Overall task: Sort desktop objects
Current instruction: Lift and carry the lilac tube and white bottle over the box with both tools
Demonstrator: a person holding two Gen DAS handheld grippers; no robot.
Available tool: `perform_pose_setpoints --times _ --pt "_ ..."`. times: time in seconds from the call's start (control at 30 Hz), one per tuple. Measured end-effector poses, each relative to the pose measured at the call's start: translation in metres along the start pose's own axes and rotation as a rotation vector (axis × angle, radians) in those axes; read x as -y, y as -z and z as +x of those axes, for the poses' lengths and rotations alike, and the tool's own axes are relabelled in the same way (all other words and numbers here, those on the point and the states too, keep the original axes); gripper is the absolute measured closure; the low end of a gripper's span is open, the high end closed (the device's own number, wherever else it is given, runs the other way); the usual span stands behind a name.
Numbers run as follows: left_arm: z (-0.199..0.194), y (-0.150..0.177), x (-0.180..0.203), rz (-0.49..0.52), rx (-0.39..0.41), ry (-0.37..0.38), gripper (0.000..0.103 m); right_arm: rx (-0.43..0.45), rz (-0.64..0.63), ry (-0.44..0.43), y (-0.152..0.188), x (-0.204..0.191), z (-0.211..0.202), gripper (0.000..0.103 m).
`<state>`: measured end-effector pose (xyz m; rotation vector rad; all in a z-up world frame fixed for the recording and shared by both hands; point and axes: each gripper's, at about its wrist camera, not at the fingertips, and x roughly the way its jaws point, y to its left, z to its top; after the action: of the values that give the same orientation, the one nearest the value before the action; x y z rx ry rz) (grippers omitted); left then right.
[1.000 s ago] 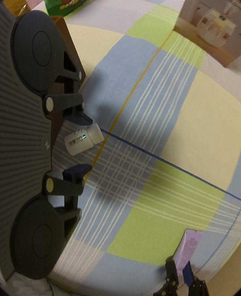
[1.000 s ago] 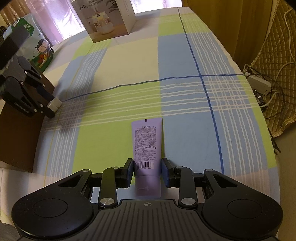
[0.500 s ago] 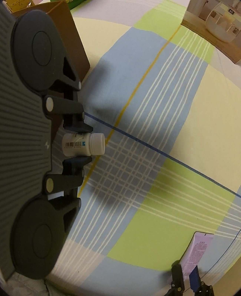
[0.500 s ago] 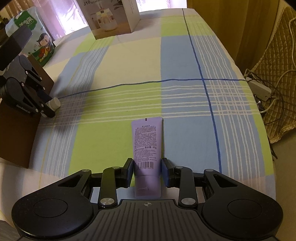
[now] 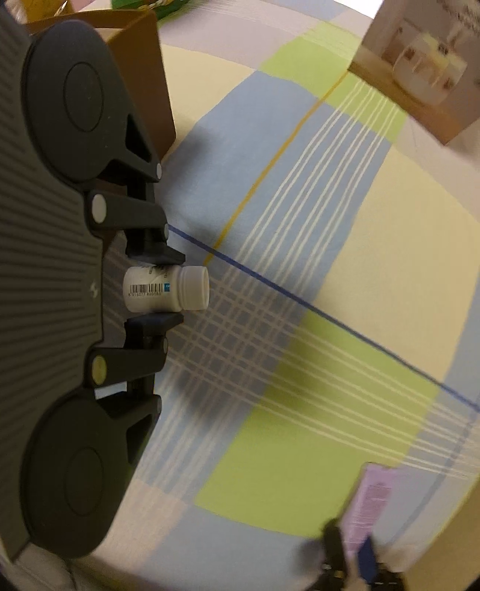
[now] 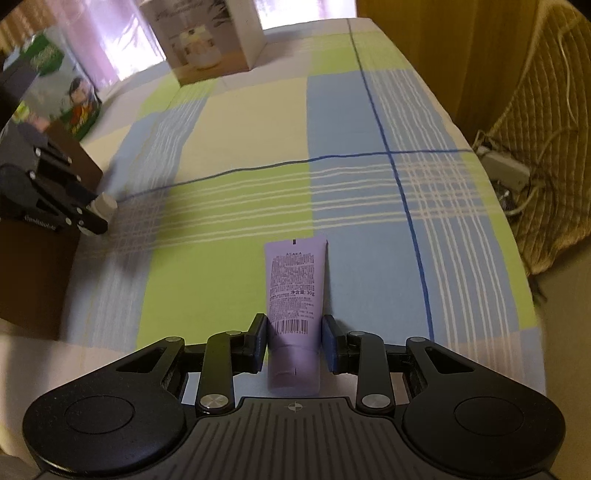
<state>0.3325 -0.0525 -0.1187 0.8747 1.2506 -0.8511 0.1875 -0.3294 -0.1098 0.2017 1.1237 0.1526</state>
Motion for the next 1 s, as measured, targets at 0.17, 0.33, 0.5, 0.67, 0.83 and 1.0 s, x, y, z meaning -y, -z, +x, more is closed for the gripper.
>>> perform_pose_setpoints --times 0.17,0.33,0.5,0.67,0.83,1.0 --pt "-0.028 -0.002 0.007 -0.076 0.097 0.022 0.081 0.020 0.140 -0.104 0.000 0.013 -0.013 0.070" --pt "-0.066 -0.006 0.026 -0.138 0.200 0.026 0.081 0.040 0.220 -0.189 -0.005 0.014 -0.024 0.070" --pt "-0.087 0.002 0.032 -0.196 0.273 -0.008 0.081 0.065 0.220 -0.260 -0.011 -0.003 -0.036 0.070" --pt "-0.109 0.027 0.025 -0.262 0.316 -0.053 0.081 0.099 0.177 -0.321 -0.022 -0.034 -0.045 0.070" --pt "-0.129 0.065 0.016 -0.324 0.339 -0.105 0.081 0.133 0.121 -0.383 -0.031 -0.070 -0.054 0.070" --pt "-0.143 0.106 0.007 -0.380 0.350 -0.144 0.081 0.164 0.074 -0.444 -0.039 -0.109 -0.061 0.070"
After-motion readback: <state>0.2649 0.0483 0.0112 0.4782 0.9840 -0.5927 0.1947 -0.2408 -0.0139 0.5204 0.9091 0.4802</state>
